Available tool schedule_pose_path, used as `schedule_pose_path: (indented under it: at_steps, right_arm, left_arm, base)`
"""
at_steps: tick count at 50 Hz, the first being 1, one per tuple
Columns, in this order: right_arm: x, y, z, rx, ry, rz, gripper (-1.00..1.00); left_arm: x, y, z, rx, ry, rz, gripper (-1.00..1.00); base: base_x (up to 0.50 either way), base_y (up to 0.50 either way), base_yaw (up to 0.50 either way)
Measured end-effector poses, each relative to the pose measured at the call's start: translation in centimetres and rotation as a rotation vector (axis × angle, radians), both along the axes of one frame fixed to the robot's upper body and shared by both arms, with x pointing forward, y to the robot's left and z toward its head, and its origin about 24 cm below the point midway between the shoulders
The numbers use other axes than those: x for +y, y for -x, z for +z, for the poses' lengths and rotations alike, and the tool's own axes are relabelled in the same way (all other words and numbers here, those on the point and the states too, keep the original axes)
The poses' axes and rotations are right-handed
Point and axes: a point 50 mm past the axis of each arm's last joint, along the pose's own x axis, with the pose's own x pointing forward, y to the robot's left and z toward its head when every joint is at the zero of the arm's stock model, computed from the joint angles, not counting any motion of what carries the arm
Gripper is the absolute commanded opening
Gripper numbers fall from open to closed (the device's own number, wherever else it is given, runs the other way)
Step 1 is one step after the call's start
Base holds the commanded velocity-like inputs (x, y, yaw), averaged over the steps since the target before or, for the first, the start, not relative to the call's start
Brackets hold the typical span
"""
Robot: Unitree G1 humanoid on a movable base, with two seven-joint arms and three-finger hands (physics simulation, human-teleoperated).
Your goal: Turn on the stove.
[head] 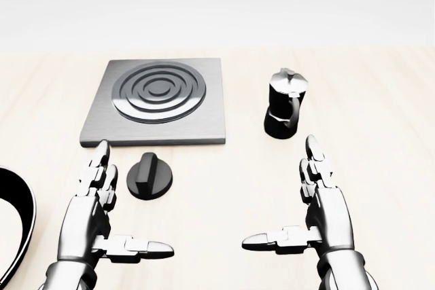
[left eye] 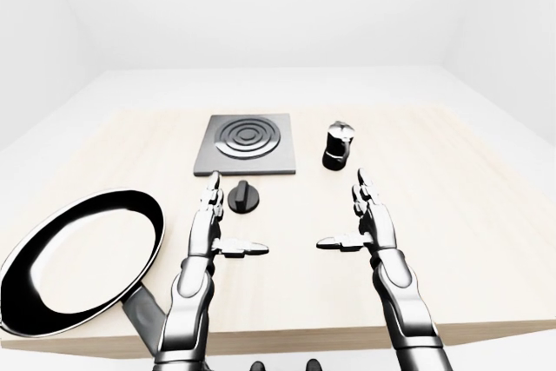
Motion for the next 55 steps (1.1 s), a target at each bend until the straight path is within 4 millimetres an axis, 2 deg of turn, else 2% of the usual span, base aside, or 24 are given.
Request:
schedule_pose_path:
  at_steps: [17,33,55]
  right_arm:
    - [0.0,0.0,0.1,-0.002,-0.001,0.000,1.00]
    - [0.0,0.0,0.0,-0.002,-0.002,-0.001,1.00]
    - [0.0,0.0,0.1,0.004,-0.005,-0.003,1.00]
  left_arm:
    - [-0.1,0.0,0.0,0.002,0.000,-0.006,1.00]
    - [0.0,-0.2,-0.4,0.013,0.002,-0.008,1.00]
    - [0.6,-2.1,-2.2,0.071,0.007,-0.003,1.00]
  base:
    - [0.27,0.00,0.00]
    - [0.00,0.00,0.00]
    - [0.00,0.00,0.00]
